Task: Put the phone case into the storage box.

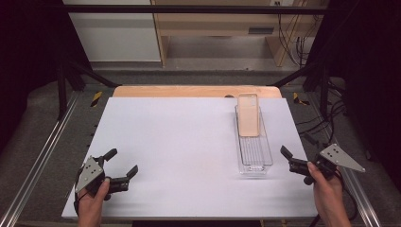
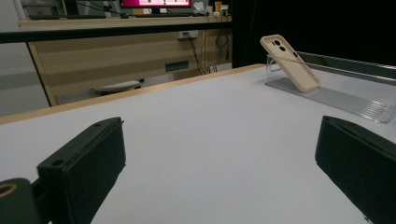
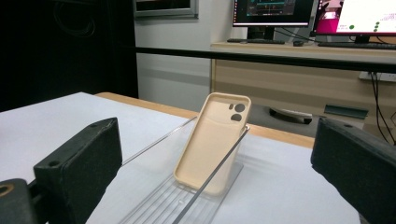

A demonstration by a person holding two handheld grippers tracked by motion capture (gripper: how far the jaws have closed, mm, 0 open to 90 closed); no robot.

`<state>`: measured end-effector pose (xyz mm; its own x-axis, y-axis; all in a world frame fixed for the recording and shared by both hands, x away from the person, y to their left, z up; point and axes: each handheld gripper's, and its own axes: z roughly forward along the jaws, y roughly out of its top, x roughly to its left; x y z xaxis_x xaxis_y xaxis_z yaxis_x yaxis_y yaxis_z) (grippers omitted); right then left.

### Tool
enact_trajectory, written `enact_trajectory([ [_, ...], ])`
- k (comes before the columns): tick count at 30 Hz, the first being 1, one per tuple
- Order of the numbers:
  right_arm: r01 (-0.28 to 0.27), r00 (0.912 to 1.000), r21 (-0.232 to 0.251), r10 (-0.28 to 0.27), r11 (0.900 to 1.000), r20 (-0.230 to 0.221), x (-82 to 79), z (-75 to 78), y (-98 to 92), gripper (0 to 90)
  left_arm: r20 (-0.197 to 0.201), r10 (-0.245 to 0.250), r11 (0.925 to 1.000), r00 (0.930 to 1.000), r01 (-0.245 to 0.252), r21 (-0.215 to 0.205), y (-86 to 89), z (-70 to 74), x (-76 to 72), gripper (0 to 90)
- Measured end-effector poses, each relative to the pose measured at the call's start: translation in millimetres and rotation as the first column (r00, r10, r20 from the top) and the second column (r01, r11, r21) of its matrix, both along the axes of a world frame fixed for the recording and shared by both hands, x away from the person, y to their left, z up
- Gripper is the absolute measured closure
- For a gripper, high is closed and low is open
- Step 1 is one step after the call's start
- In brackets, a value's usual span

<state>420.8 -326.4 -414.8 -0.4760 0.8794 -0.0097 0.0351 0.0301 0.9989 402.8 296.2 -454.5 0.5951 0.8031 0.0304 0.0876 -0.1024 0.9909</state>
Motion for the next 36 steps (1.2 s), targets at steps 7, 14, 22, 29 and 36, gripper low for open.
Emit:
enact_trajectory([
  [7,-0.007,0.9998,0.013,0.007,1.000,-0.017,-5.2,-10.1,1.5,2.5,0.009,-0.006,0.9999,0.9999,0.006,0.008,1.7,0.9,-6.5,1.5],
  [14,-0.011,0.9997,0.012,0.011,1.000,-0.024,-9.8,-20.3,4.5,2.5,0.013,0.003,1.0000,0.9999,-0.003,0.003,7.4,1.0,-9.3,1.5],
  [22,-0.025,0.9990,0.005,0.025,1.000,-0.037,-14.3,-27.6,10.5,2.5,0.012,0.000,1.0000,0.9999,0.000,0.003,6.7,0.6,-9.4,1.5],
  [29,-0.042,0.9985,-0.006,0.042,0.999,-0.035,-17.6,-33.3,16.5,2.5,0.011,0.000,1.0000,0.9999,0.000,0.004,6.8,0.1,-9.1,1.5],
  [36,-0.057,0.9975,-0.008,0.057,0.998,-0.043,-19.9,-37.2,22.1,2.5,0.012,0.001,1.0000,0.9999,-0.001,0.003,7.2,-0.4,-8.9,1.5],
])
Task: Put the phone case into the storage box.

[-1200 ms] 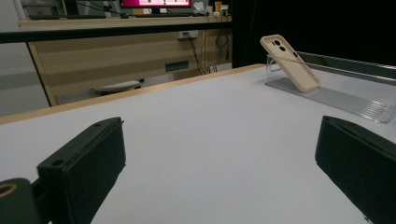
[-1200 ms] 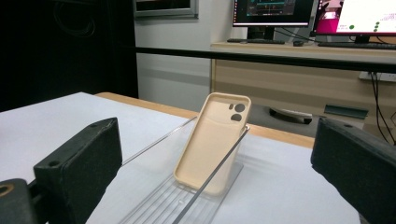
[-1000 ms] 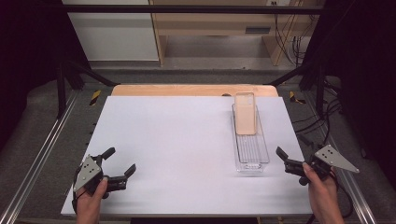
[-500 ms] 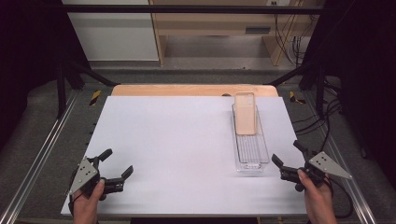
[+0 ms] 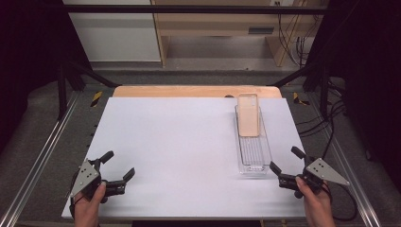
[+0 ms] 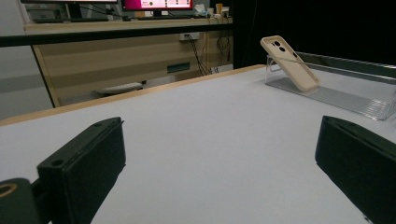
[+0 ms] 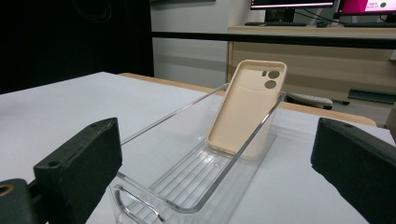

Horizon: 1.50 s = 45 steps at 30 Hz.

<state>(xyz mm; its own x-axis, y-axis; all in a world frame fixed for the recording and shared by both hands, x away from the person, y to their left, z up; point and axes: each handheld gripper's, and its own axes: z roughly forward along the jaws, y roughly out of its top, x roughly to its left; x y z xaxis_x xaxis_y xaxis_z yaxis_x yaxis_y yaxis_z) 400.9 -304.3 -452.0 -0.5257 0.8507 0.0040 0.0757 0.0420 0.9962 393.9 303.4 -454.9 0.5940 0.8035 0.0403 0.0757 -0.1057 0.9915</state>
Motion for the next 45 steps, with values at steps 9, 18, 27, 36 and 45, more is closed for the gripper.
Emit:
enact_trajectory([
  [9,-0.015,0.9999,0.001,0.015,1.000,-0.008,-1.6,-3.1,5.1,2.5,0.002,-0.002,1.0000,1.0000,0.002,-0.001,-0.3,-0.1,-0.1,1.5],
  [18,-0.030,0.9995,0.002,0.030,1.000,-0.013,-1.5,-6.2,13.6,2.5,0.008,-0.002,0.9996,1.0000,0.002,-0.028,1.5,0.7,-0.7,1.5],
  [27,-0.037,0.9986,0.013,0.038,0.999,-0.036,-1.0,-8.0,21.4,2.4,0.010,-0.002,0.9995,0.9999,0.003,-0.033,1.7,0.8,-0.9,1.5],
  [36,-0.041,0.9983,0.018,0.042,0.999,-0.041,2.0,-8.1,26.8,2.3,0.012,-0.003,0.9994,0.9999,0.004,-0.035,1.9,0.9,-0.9,1.5],
  [45,-0.051,0.9975,0.018,0.051,0.999,-0.048,4.0,-7.1,33.1,2.3,0.012,-0.004,0.9993,0.9999,0.004,-0.036,2.3,0.7,-0.8,1.5],
])
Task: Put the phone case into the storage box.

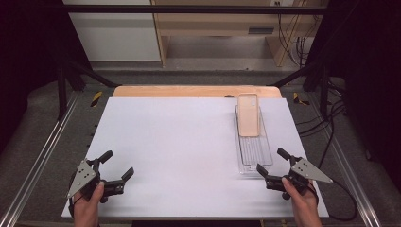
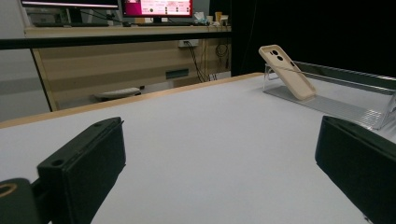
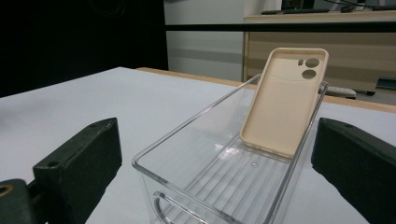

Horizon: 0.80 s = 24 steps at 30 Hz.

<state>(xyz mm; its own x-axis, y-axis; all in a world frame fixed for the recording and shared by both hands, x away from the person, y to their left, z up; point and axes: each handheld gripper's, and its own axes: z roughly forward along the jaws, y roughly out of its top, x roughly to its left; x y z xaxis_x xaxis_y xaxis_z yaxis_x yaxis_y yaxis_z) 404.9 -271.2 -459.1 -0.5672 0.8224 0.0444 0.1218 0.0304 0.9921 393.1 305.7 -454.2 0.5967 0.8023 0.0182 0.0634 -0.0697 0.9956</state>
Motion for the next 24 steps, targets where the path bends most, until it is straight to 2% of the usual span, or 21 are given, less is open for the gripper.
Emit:
enact_trajectory([
  [13,-0.007,0.9999,-0.030,0.007,1.000,0.008,4.1,2.3,7.4,2.3,0.000,-0.002,1.0000,1.0000,0.002,-0.001,0.0,-0.1,0.0,1.5],
  [24,0.001,0.9997,-0.035,0.000,0.999,0.023,9.9,3.7,9.9,2.4,0.001,-0.003,1.0000,1.0000,0.003,0.000,0.1,-0.2,0.3,1.5],
])
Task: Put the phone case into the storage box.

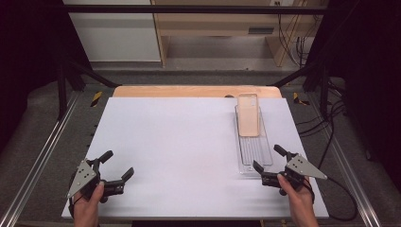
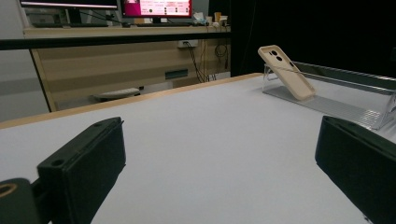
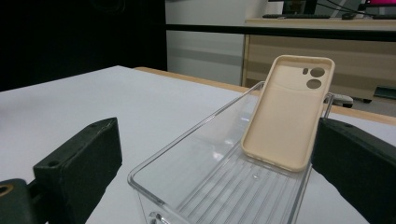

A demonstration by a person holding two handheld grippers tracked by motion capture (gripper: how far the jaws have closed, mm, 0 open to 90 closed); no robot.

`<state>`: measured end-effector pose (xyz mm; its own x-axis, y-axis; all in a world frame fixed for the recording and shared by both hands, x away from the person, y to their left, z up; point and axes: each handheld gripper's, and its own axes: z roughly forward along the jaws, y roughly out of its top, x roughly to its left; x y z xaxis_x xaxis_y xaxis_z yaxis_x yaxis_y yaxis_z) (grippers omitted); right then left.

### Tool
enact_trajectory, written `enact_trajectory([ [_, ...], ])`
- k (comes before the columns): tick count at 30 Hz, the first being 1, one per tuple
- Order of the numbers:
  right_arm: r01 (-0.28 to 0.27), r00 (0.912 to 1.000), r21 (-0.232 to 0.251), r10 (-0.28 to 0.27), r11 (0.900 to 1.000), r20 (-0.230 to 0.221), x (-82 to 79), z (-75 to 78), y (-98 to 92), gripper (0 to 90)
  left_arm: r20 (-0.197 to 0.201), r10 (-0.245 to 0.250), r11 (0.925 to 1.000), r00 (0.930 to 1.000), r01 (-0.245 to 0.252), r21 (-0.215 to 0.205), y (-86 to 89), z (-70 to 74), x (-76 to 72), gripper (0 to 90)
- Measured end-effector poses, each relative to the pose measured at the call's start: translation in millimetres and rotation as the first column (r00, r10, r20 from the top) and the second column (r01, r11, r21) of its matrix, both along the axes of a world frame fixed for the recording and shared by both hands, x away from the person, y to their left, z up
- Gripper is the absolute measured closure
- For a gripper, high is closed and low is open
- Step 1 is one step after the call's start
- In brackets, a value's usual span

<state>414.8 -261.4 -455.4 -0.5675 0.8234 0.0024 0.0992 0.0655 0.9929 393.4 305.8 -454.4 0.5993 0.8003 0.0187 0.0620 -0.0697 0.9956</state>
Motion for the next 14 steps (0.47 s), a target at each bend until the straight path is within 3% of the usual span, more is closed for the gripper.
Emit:
enact_trajectory([
  [9,0.015,0.9999,0.017,-0.015,1.000,0.000,9.9,-2.6,-0.7,2.8,-0.003,-0.004,1.0000,1.0000,0.004,0.006,-0.3,-0.8,0.8,1.5],
  [14,0.043,0.9982,0.036,-0.042,0.998,-0.042,15.2,-3.3,-6.4,2.7,-0.006,-0.003,1.0000,1.0000,0.003,0.002,-0.3,-0.8,1.1,1.5],
])
